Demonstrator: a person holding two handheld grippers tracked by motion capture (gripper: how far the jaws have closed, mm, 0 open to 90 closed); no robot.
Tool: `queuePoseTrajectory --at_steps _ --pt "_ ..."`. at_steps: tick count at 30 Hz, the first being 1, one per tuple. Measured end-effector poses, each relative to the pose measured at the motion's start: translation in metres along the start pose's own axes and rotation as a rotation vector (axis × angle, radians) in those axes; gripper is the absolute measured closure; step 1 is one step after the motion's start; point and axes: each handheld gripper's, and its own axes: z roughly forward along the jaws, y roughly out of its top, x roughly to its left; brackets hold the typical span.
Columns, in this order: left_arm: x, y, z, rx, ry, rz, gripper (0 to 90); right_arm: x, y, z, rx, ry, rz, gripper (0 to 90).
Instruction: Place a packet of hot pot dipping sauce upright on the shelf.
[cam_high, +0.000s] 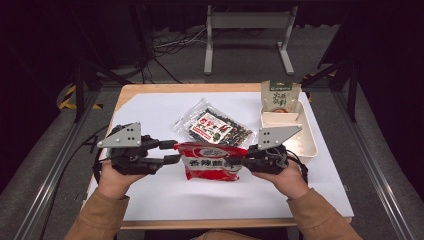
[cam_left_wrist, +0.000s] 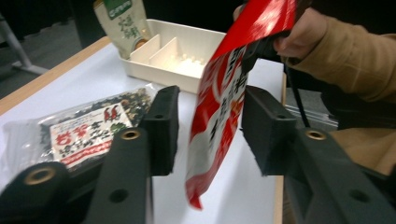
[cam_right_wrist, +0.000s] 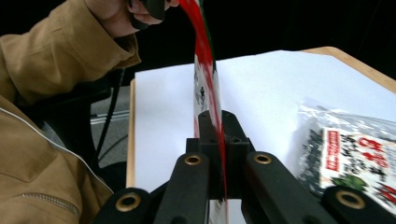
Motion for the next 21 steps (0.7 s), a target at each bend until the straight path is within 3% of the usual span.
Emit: queuePoseTrajectory --at_steps 2,7,21 --pt "0.002 -0.003 -0.001 0.008 0.022 0.001 52.2 -0.002 0.002 -0.005 0.009 -0.017 -0.010 89.5" --pt "0.007 -0.007 -0.003 0.011 0.033 -0.010 49.5 -0.008 0.005 -0.017 0.023 -0.051 -0.012 89.5" --pt "0.022 -0.020 -0.013 -0.015 0.090 -0.057 43.3 -0.028 0.010 -0.056 0.026 -0.160 -0.001 89.5"
